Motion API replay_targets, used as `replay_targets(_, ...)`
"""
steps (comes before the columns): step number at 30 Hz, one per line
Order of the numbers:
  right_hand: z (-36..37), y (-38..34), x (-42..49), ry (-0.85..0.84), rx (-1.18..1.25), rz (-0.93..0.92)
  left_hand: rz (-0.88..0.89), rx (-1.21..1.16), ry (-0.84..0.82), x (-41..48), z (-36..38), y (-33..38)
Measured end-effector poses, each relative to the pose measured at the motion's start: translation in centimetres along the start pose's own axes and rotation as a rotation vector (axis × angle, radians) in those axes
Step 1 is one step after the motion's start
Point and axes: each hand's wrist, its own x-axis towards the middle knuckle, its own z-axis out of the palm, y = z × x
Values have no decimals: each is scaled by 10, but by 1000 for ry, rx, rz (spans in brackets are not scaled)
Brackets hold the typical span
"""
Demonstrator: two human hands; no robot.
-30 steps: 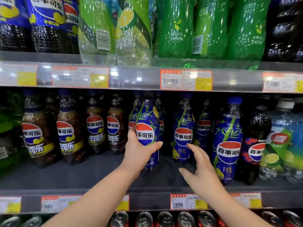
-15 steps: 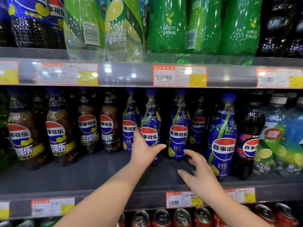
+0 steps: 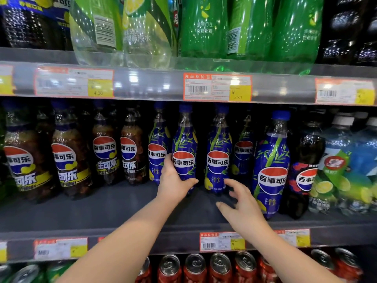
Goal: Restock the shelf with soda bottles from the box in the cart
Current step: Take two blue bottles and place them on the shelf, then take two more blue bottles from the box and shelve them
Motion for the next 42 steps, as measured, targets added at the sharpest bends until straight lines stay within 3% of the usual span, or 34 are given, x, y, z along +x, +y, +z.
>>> replay_targets(8,-8,-3,-5,20,-96,-78,-45,18,47,-13,-19,14)
replay_targets(12,-15,-16,-28,16,-296,-216,62,17,-3,-49,-49,23)
replay_targets(16,-20,-23,-72,57,-431,-180,235,-26,-163,-97,-68,21)
replay_targets(21,-34,0,-163,83,-608,55,478,86,-512,-159,-48,10)
replay_targets(29,-113,34,-369,189,-789,686,598,168,-1040,-296,51,40)
replay_targets(35,-165,56,-491,318,-776,1002,775,220,-1261,-396,110,84)
replay_targets(42,-256,102,-594,220,-778,1156,741,309,-1396,-512,195,143)
